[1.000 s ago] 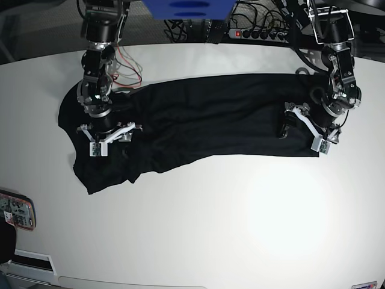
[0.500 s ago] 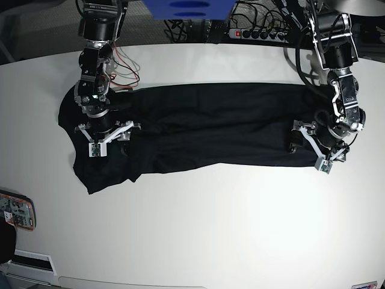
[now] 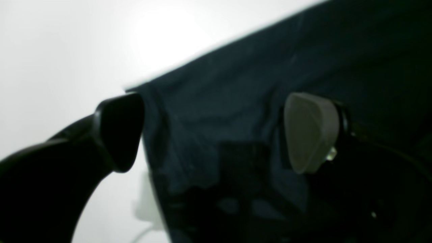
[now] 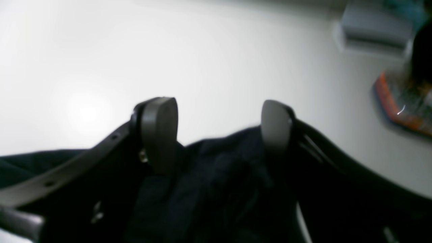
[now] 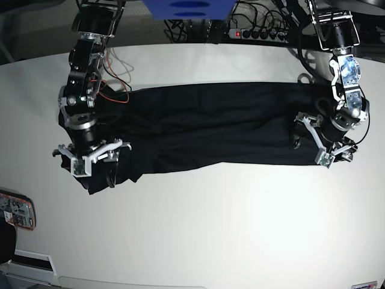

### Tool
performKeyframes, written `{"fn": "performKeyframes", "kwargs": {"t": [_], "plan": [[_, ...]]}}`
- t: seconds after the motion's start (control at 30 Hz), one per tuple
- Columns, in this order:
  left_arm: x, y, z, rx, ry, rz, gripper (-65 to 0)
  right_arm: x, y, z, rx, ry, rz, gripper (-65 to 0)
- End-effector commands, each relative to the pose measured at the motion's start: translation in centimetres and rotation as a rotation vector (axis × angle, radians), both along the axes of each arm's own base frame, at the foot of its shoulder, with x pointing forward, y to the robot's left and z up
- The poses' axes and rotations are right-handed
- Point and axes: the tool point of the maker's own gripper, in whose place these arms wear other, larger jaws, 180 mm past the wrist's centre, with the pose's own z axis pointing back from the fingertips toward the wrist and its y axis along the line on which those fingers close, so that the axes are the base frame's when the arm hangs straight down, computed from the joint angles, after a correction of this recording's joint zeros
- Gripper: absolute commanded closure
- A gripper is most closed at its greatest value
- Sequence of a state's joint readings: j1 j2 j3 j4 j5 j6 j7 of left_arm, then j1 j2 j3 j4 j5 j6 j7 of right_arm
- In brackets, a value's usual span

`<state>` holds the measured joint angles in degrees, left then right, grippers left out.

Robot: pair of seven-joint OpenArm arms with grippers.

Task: Fold the T-shirt properly
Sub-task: 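Grasp both ends of the folded black strip with both grippers, then pull the strip ends apart with both grippers to straighten it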

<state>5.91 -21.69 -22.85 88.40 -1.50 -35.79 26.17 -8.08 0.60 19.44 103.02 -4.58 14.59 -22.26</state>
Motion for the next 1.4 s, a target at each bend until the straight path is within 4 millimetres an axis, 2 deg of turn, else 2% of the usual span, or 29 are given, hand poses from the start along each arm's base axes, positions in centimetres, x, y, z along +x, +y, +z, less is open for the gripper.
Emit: {"fn": "performKeyframes", "kwargs": {"t": [0.0,0.1,0.13,0.2,0.23,0.3,0.37,0.43,0.53,0.6,0.73,0.9,1.0,1.2,1.37], "plan": [[0.5,1.0,2.1,0.021,-0.062,0.014,-62.8,-0.2,0.2,1.8,-0.002,-0.057,0.008,-37.4],[0.2,1.4,3.8,0.038,-0.109,0.029,-62.8,-2.3,0.7,2.2,-0.017,-0.054,0.021,-37.4],[-0.1,2.0,4.4,0.049,-0.121,0.042,-62.8,-3.4,1.4,1.4,-0.014,-0.027,0.04,-37.4],[-0.9,3.0,4.8,0.064,-0.126,0.068,-62.8,-6.7,3.8,-1.6,0.01,0.077,0.101,-37.4],[-1.3,3.5,4.8,0.07,-0.124,0.079,-63.2,-7.6,5.1,-2.1,0.021,0.096,0.138,-37.4],[-1.7,4.0,4.6,0.073,-0.115,0.092,-63.2,-7.9,7.3,-1.7,0.049,0.07,0.194,-37.4],[-2.4,4.1,4.1,0.072,-0.099,0.093,-63.2,-9.1,9.2,-2.0,0.077,0.078,0.237,-37.3],[-3.8,4.3,3.3,0.053,-0.071,0.105,-63.2,-10.3,10.3,-2.4,0.1,0.088,0.262,-37.3],[-4.5,4.3,3.7,-0.048,-0.099,0.138,-63.2,-10.6,11.2,-2.0,0.121,0.068,0.286,-37.3],[-5.1,5.0,4.3,-0.111,-0.106,0.167,-63.2,-10.5,11.3,-1.8,0.125,0.053,0.287,-37.3],[-6.1,6.4,4.3,-0.185,-0.016,0.199,-62.8,-10.3,11.6,-0.5,0.141,-0.012,0.295,-37.3],[-6.5,8.4,4.3,-0.257,0.023,0.237,-62.8,-9.9,11.4,3.2,0.196,-0.215,0.292,-37.3],[-6.5,8.7,4.2,-0.252,0.028,0.241,-62.8,-10.0,11.1,5.3,0.224,-0.328,0.289,-37.3],[-6.5,9.1,4.0,-0.244,0.04,0.245,-62.8,-10.3,7.8,8.8,0.215,-0.541,0.224,-37.3],[-5.5,9.5,0.0,-0.282,0.176,0.238,-62.8,-10.6,6.2,10.0,0.194,-0.615,0.192,-37.3]]}}
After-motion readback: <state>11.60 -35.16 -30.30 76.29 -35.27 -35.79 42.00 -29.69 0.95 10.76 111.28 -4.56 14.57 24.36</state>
